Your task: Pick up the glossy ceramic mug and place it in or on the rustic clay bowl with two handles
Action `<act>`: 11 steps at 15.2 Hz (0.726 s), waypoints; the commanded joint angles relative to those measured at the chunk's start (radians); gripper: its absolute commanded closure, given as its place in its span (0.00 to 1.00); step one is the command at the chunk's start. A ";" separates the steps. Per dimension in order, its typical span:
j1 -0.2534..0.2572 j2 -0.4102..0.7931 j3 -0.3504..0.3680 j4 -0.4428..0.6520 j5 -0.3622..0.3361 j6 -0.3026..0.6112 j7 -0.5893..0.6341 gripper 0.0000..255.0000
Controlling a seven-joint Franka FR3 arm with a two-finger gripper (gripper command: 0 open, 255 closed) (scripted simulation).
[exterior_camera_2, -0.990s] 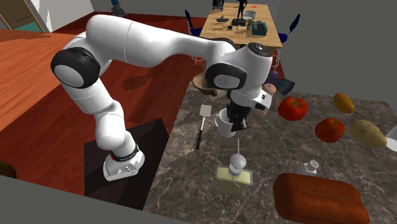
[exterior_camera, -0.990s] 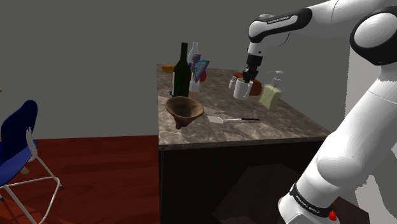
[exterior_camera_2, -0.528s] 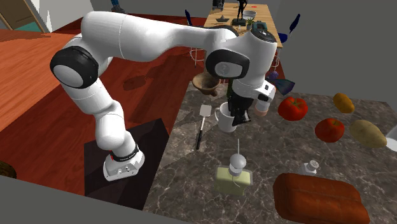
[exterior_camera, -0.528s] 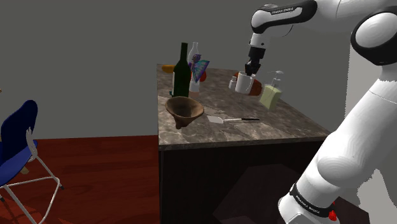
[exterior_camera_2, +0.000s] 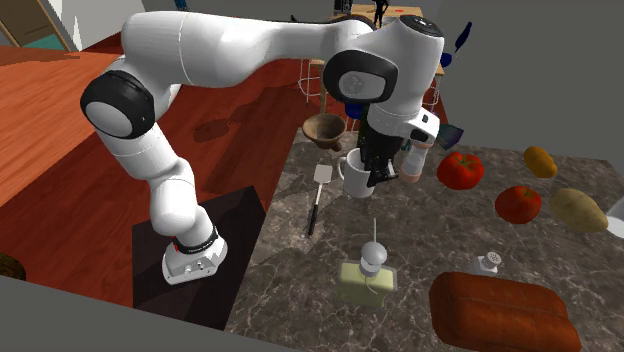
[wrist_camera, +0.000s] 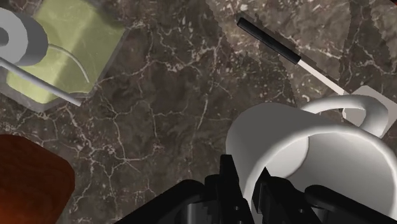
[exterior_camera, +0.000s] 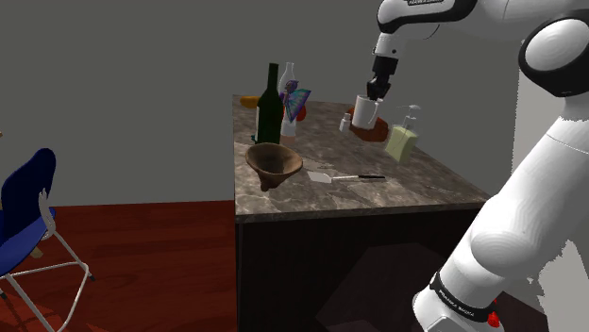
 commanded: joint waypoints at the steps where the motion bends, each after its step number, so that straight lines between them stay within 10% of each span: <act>1: -0.001 0.008 -0.001 0.037 0.003 -0.029 -0.002 1.00; 11: 0.089 -0.063 0.115 -0.007 -0.001 -0.047 0.206 1.00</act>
